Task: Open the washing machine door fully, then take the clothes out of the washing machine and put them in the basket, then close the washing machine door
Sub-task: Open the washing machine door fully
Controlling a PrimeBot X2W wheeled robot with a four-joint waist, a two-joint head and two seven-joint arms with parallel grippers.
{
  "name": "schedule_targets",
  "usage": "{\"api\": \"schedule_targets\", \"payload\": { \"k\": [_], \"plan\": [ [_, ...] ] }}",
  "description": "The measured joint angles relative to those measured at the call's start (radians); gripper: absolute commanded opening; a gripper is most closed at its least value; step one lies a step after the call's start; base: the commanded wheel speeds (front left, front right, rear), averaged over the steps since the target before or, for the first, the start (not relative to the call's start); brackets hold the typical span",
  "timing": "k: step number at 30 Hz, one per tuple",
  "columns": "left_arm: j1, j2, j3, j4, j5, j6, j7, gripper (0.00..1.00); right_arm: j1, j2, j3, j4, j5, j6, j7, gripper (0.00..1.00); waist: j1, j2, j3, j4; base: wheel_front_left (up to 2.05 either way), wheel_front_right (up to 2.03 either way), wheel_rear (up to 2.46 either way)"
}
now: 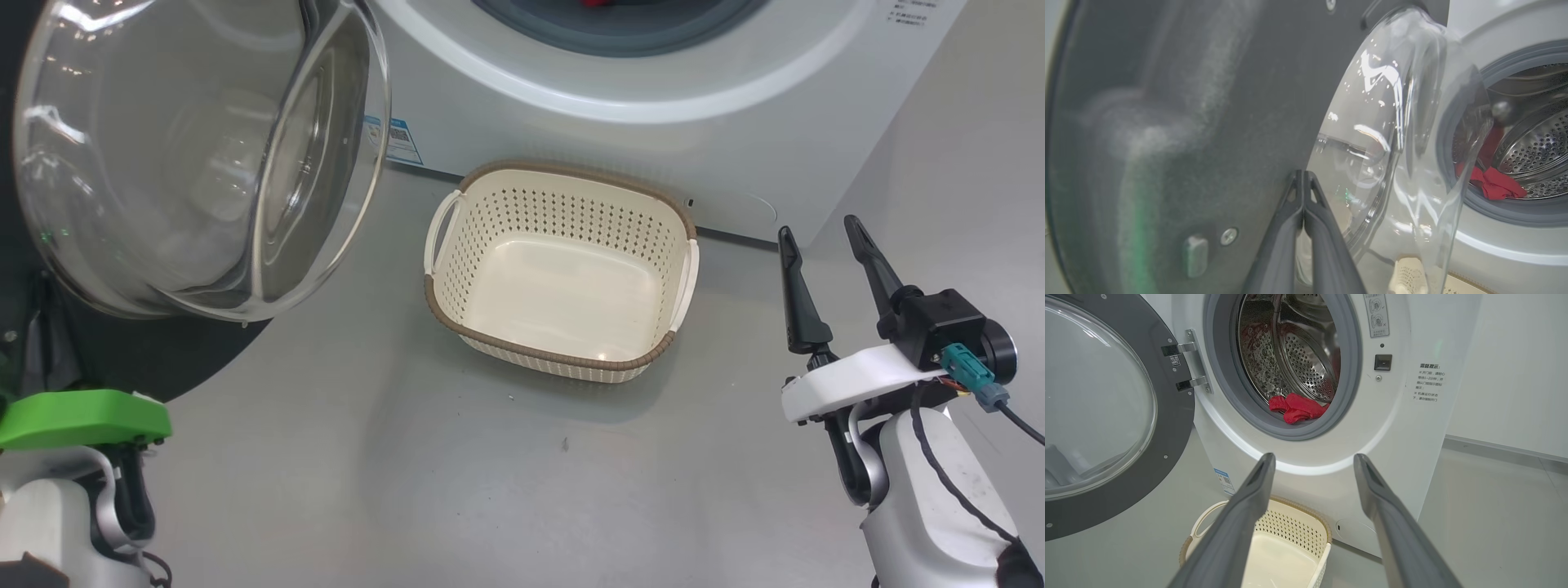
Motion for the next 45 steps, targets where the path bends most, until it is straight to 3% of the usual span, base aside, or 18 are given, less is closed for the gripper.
{"api": "schedule_targets", "payload": {
  "k": [7,18,31,33,35,37,38,45],
  "plan": [
    [-0.035,0.008,0.052,0.055,-0.001,0.0,-0.008,0.0,-0.002,-0.003,-0.005,-0.005,0.0,0.0,0.0,1.0,0.0,0.0,0.015,-0.003,0.0,0.0,0.0],
    [-0.043,-0.001,0.057,0.068,0.015,0.009,-0.011,0.0,-0.003,-0.002,-0.008,-0.006,-0.009,0.009,0.0,1.0,0.0,0.0,0.014,-0.007,0.0,0.0,0.0],
    [0.041,-0.048,-0.007,-0.065,0.088,0.009,-0.012,0.0,-0.001,0.004,-0.008,-0.005,-0.009,0.012,0.0,1.0,0.0,0.0,-0.032,-0.027,0.0,0.0,0.0],
    [0.066,-0.056,-0.029,-0.08,0.091,0.008,-0.012,0.28,-0.001,0.005,-0.003,-0.005,-0.008,0.012,0.0,1.0,0.0,0.0,-0.04,-0.032,0.0,0.0,0.0],
    [0.098,-0.067,-0.052,-0.088,0.091,0.007,-0.012,0.46,0.0,0.007,0.006,-0.005,-0.008,0.013,0.0,1.0,0.0,0.0,-0.048,-0.038,0.0,0.0,0.0],
    [0.127,-0.071,-0.077,-0.094,0.092,-0.002,-0.012,0.87,0.003,0.008,0.011,-0.003,-0.007,0.018,0.0,1.0,0.0,0.0,-0.057,-0.047,0.0,0.0,0.0],
    [0.14,-0.071,-0.089,-0.1,0.092,-0.003,-0.012,0.98,0.004,0.008,0.012,-0.003,-0.006,0.018,0.0,1.0,0.0,0.0,-0.061,-0.052,0.0,0.0,0.0],
    [0.183,-0.07,-0.186,-0.152,0.128,-0.037,-0.012,1.0,0.027,0.012,0.036,0.003,0.012,0.021,0.0,1.0,0.0,0.0,-0.089,-0.1,0.0,0.0,0.0]
  ]
}}
